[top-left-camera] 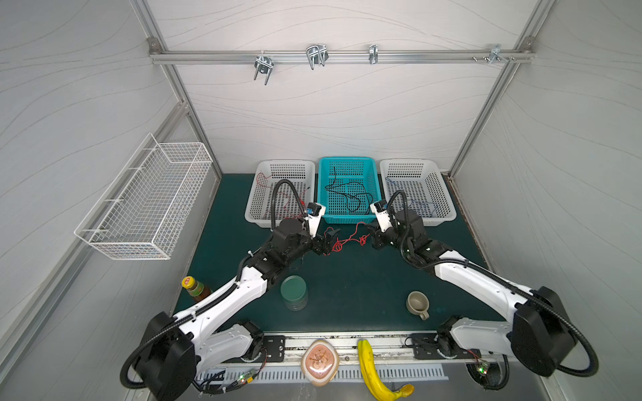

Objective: Untangle the cables

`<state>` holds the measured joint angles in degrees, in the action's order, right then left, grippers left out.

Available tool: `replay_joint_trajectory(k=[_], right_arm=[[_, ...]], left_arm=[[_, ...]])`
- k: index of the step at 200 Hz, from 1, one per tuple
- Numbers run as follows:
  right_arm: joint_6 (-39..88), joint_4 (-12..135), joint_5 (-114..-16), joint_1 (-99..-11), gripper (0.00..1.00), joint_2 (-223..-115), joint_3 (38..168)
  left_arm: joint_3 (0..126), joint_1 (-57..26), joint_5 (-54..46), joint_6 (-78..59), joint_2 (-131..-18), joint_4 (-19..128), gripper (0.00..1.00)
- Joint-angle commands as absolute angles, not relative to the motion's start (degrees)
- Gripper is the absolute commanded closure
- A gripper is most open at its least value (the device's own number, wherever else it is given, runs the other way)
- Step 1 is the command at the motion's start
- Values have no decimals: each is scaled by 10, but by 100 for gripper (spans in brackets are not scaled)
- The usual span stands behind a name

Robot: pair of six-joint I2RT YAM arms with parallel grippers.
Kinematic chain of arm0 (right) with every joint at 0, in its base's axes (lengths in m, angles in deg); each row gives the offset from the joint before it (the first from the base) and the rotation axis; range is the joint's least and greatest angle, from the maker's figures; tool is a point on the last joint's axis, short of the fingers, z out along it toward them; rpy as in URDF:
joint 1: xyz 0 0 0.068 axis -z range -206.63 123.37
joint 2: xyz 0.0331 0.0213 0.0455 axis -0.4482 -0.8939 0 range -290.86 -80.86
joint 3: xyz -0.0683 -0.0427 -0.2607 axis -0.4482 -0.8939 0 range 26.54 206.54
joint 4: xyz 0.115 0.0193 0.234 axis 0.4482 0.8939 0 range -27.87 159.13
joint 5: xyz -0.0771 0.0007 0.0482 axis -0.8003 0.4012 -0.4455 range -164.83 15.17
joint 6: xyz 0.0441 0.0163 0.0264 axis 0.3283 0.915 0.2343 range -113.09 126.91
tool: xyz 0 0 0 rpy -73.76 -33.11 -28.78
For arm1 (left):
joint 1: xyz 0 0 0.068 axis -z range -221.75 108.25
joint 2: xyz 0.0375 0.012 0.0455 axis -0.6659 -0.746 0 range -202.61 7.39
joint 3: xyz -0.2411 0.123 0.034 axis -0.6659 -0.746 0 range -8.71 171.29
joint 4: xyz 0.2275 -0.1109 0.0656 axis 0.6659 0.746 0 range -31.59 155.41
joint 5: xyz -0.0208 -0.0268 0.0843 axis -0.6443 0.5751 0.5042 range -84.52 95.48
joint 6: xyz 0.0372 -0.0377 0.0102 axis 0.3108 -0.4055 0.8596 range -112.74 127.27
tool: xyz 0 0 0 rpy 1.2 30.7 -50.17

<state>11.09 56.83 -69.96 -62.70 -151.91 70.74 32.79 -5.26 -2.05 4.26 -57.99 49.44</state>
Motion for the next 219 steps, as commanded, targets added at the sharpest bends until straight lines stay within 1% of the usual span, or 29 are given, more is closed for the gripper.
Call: replay_joint_trajectory(k=[1, 33, 43, 57, 72, 84, 121, 143, 148, 196, 211, 219], right_arm=[[113, 535, -662, -636, 100, -1510, 726], [117, 534, -653, -644, 100, -1507, 726], [119, 532, -651, -644, 100, -1506, 725], [124, 526, -648, -646, 100, -1502, 721], [128, 520, -643, -645, 100, -1499, 718], [131, 516, -640, -647, 100, -1498, 718], [136, 507, -638, -649, 100, -1507, 720], [139, 504, -639, -651, 100, -1515, 720], [139, 504, -639, -652, 100, -1515, 720], [145, 501, -648, -653, 100, -1528, 720], [146, 501, -655, -653, 91, -1528, 720], [148, 503, -660, -654, 85, -1527, 719]], left_arm=[[375, -21, -14, 70, -623, 493, 17], [407, -12, -11, 62, -675, 495, 21], [409, -11, -10, 61, -685, 492, 23], [413, -11, 1, 56, -696, 491, 30], [419, -11, 9, 54, -706, 498, 41], [423, -11, 12, 51, -714, 505, 52], [439, -11, 26, 42, -730, 531, 84], [448, -11, 38, 42, -735, 551, 98], [449, -11, 41, 42, -736, 553, 100], [433, -11, 118, 41, -724, 552, 100], [431, -11, 145, 43, -719, 555, 100], [431, -11, 160, 46, -717, 557, 100]])
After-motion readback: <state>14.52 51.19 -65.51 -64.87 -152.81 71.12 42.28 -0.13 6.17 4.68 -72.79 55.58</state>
